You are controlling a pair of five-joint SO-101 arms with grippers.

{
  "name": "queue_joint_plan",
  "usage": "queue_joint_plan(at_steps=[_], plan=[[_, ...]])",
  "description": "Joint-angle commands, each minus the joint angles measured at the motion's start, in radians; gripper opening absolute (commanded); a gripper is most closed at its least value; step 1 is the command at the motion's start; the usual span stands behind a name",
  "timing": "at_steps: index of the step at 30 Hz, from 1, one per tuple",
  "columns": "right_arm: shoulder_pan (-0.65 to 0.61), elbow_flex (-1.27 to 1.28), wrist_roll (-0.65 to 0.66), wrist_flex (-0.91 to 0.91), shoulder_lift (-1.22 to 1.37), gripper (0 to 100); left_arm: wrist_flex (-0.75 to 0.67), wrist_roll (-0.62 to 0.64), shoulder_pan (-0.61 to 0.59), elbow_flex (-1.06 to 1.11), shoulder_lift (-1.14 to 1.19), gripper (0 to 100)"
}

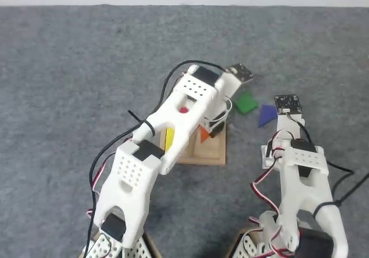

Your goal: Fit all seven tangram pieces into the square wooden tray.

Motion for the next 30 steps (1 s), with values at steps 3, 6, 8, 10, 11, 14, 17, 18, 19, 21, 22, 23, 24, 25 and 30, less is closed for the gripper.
queue_joint_plan(at_steps=[3, 6, 8, 10, 11, 14, 17, 18, 19, 21, 22, 23, 24, 25, 30], plan=[[-0.007, -0.008, 0.009, -0.019, -0.031, 29.2, -0.074, -0.005, -0.006, 0.002, -0.066, 18], [-0.007, -0.008, 0.009, -0.019, -0.031, 29.2, -0.078, -0.006, -0.002, 0.002, -0.038, 20], [-0.007, -0.008, 0.009, -0.019, -0.031, 29.2, -0.077, -0.006, 0.000, 0.002, -0.008, 20], [-0.007, -0.008, 0.009, -0.019, -0.031, 29.2, -0.071, -0.006, 0.000, 0.001, 0.012, 20], [-0.007, -0.008, 0.009, -0.019, -0.031, 29.2, -0.060, -0.006, 0.000, 0.001, 0.018, 20], [-0.007, -0.008, 0.009, -0.028, -0.031, 29.2, -0.031, -0.006, 0.021, -0.002, 0.020, 20], [-0.007, -0.006, 0.009, -0.033, -0.031, 29.2, -0.029, -0.006, 0.049, -0.001, 0.028, 20], [-0.007, -0.006, 0.009, -0.033, -0.031, 29.2, -0.028, -0.003, 0.057, 0.002, 0.029, 20], [-0.007, -0.006, 0.009, -0.033, -0.031, 29.2, -0.028, 0.000, 0.064, 0.004, 0.031, 20], [-0.007, -0.006, 0.009, -0.033, -0.031, 29.2, -0.015, 0.002, 0.077, 0.005, 0.031, 20], [-0.007, -0.006, 0.009, -0.033, -0.031, 29.2, -0.012, 0.003, 0.081, 0.004, 0.031, 20], [-0.007, -0.006, 0.009, -0.033, -0.031, 29.2, -0.012, 0.003, 0.081, 0.004, 0.031, 20], [-0.007, -0.006, 0.009, -0.033, -0.031, 29.2, -0.014, 0.003, 0.080, 0.004, 0.031, 20], [-0.007, -0.006, 0.009, -0.033, -0.031, 29.2, -0.017, 0.003, 0.075, 0.004, 0.031, 20], [-0.007, -0.006, 0.009, -0.031, -0.031, 29.2, -0.020, 0.003, 0.074, 0.012, 0.061, 14]])
